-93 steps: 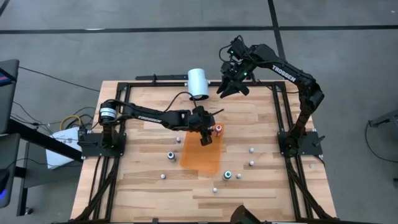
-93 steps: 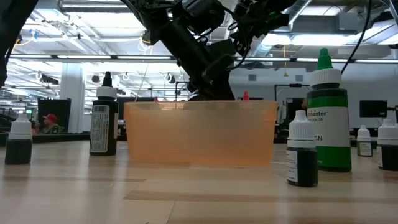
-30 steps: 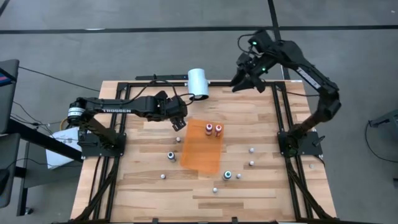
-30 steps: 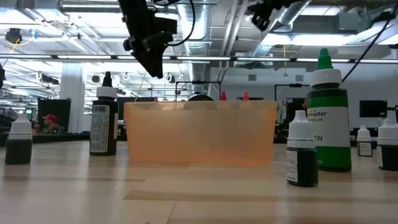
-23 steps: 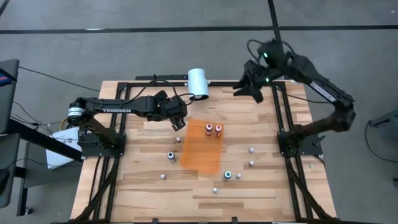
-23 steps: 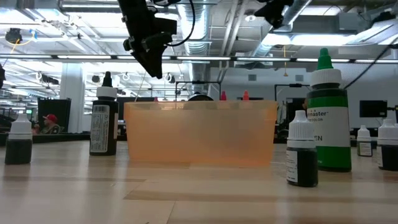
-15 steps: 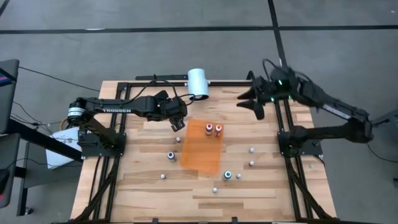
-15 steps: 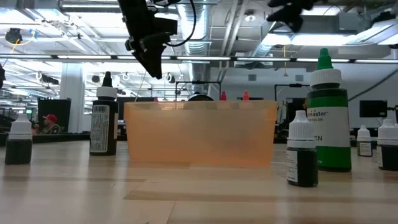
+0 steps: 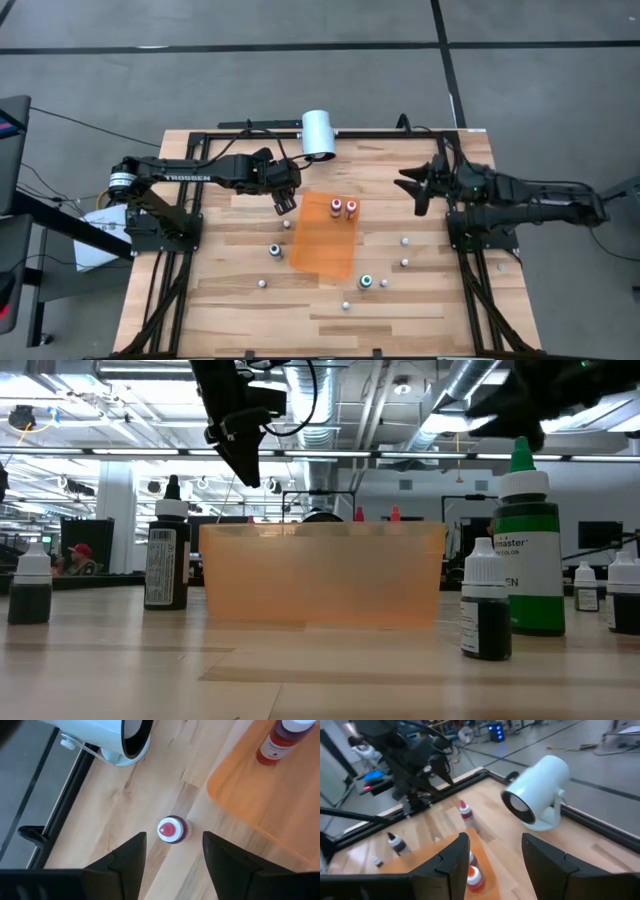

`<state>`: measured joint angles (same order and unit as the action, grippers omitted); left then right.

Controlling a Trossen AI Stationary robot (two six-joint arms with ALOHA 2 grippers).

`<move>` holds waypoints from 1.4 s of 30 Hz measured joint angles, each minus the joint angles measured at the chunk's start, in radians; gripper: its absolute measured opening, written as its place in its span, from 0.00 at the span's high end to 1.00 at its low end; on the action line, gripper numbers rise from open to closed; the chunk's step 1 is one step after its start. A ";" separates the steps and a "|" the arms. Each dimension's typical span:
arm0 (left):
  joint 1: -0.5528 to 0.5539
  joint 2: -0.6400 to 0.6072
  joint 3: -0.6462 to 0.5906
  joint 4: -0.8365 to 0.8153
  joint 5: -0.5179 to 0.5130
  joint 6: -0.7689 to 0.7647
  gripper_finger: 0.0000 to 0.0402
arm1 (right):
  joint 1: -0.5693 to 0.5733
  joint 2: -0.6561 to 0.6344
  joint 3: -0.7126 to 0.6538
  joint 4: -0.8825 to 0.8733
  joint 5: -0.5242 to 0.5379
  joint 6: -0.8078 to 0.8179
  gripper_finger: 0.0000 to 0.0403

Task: Pick & Place food coloring
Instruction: Put the large pink food coloring bottle into the orange bin

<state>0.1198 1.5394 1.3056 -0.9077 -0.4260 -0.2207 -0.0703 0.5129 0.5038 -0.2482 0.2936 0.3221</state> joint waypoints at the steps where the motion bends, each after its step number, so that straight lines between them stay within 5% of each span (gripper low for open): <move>1: 0.003 0.000 0.000 0.000 -0.001 0.001 0.52 | 0.018 -0.017 -0.027 0.019 0.026 0.006 0.58; 16: 0.107 0.000 0.000 0.000 0.052 0.061 0.26 | 0.178 -0.133 -0.258 0.126 0.389 0.067 0.57; 29: 0.192 0.000 0.000 0.029 0.186 0.085 0.02 | 0.153 -0.137 -0.269 0.114 0.390 0.071 0.57; 42: 0.218 0.075 0.001 0.022 0.200 0.017 0.02 | 0.147 -0.137 -0.269 0.114 0.385 0.071 0.58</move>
<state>0.3381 1.6146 1.3064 -0.8860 -0.2260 -0.2039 0.0771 0.3756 0.2344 -0.1341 0.6788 0.3935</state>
